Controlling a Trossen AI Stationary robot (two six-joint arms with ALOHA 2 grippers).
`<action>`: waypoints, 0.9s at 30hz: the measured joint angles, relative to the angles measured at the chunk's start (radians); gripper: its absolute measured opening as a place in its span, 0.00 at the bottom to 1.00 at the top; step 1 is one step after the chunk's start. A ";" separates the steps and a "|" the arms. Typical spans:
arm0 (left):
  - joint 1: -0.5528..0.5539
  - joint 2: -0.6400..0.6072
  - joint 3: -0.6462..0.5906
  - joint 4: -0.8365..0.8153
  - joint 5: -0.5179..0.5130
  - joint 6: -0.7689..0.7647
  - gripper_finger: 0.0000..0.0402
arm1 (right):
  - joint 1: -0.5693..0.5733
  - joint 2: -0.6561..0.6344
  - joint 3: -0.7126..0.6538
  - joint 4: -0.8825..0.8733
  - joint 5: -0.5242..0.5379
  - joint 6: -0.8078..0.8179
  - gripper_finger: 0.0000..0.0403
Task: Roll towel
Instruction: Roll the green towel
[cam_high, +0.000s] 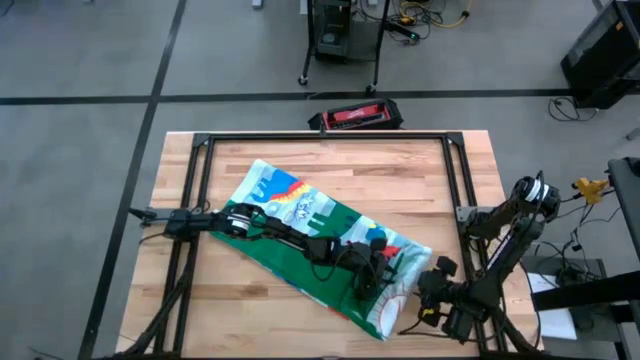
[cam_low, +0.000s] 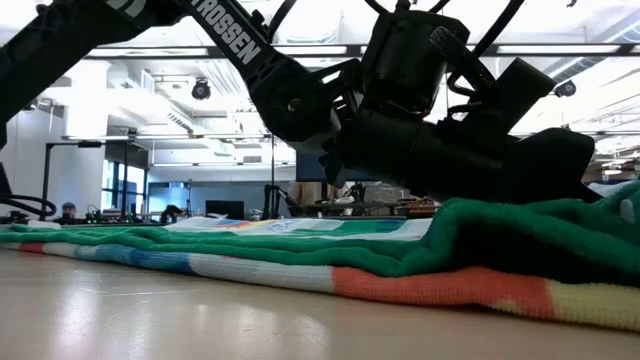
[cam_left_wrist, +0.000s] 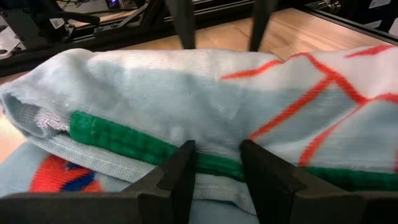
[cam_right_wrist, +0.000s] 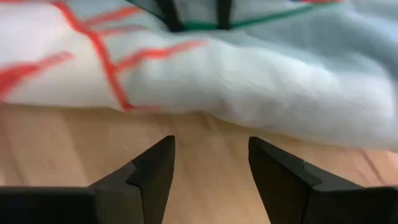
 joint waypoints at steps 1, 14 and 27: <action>0.000 0.000 0.000 0.000 0.000 0.000 0.30 | 0.000 0.000 -0.009 0.001 -0.013 0.002 0.50; 0.000 0.000 0.000 0.000 0.000 -0.005 0.30 | -0.127 -0.031 -0.091 -0.005 -0.056 -0.140 0.59; 0.000 0.000 0.000 0.000 0.000 -0.005 0.30 | -0.128 -0.185 -0.095 -0.029 -0.072 -0.208 0.57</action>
